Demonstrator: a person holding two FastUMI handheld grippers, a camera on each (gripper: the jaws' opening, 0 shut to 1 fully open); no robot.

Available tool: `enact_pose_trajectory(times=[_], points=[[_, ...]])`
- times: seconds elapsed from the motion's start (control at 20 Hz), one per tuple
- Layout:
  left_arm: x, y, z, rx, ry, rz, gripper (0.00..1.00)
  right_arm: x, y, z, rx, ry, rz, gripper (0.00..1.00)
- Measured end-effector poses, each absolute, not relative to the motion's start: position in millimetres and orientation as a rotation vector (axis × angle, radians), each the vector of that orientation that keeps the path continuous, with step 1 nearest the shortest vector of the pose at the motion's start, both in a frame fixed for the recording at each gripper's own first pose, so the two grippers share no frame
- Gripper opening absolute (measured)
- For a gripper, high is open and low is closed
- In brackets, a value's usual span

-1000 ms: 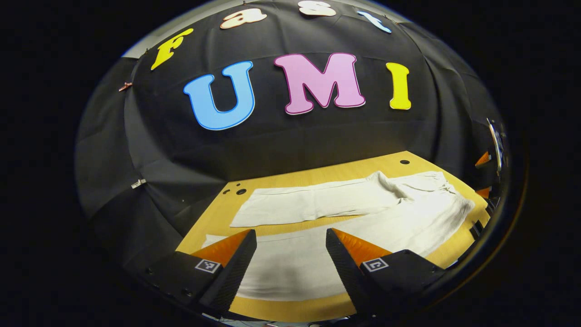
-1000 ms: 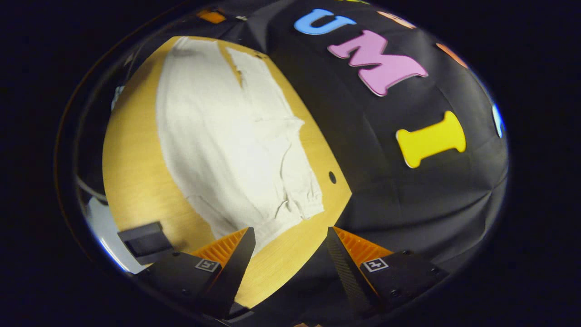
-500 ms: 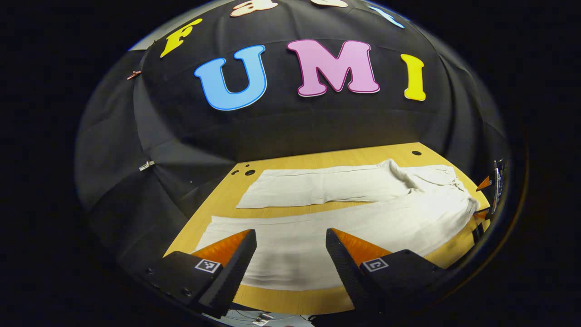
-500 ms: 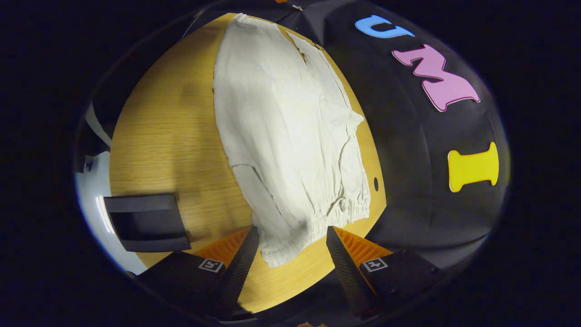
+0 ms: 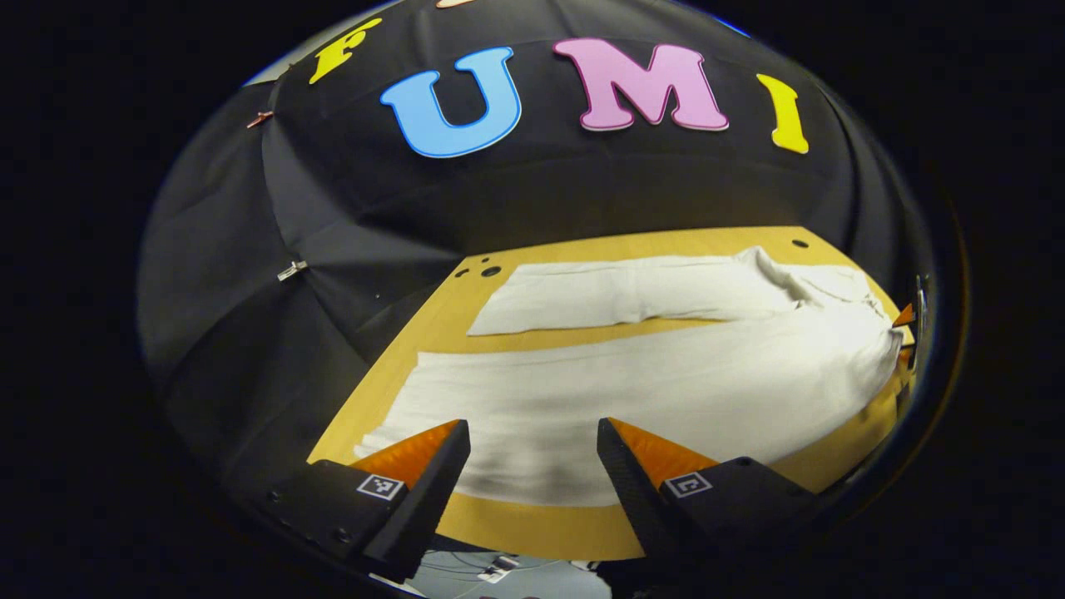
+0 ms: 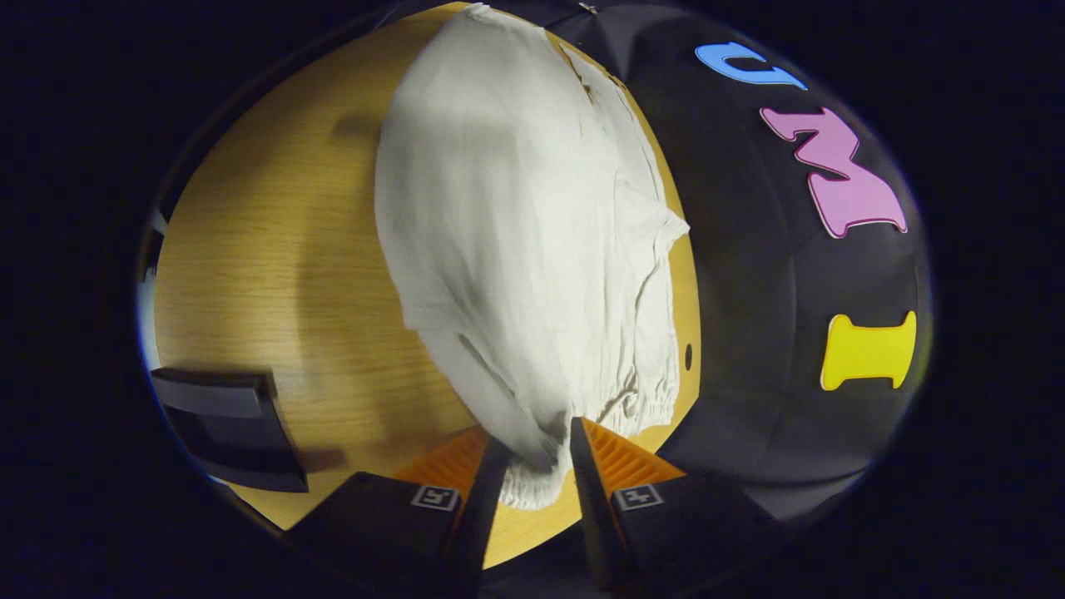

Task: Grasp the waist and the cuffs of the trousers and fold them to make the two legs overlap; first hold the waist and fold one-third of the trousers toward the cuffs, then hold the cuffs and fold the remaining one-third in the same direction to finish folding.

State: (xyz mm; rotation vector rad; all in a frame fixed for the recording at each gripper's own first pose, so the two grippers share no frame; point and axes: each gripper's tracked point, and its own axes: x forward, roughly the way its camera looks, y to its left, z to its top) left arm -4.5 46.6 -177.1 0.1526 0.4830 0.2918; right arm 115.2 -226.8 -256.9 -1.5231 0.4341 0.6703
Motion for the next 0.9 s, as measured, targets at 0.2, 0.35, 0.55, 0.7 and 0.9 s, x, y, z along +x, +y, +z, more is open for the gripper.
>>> enact_pose_trajectory(times=[0.2, 0.35, 0.55, 0.7, 0.9], points=[[-23, 87, -212, 0.263, 0.576, 0.326, 0.98, 112, -228, -264, -1.447, 0.53, 0.744, 0.28], [-36, 118, -228, 0.416, 0.605, 0.319, 0.97, 109, -224, -263, -1.5, 0.582, 0.771, 0.2], [-40, 180, -237, 0.736, 0.631, 0.278, 0.95, 107, -226, -265, -1.385, 0.762, 0.824, 0.05], [-44, 222, -250, 0.95, 0.703, 0.204, 0.95, 107, -222, -266, -1.488, 0.714, 0.88, 0.05], [-41, 247, -288, 1.109, 0.828, 0.06, 0.96, 103, -224, -267, -1.591, 0.663, 0.883, 0.05]])
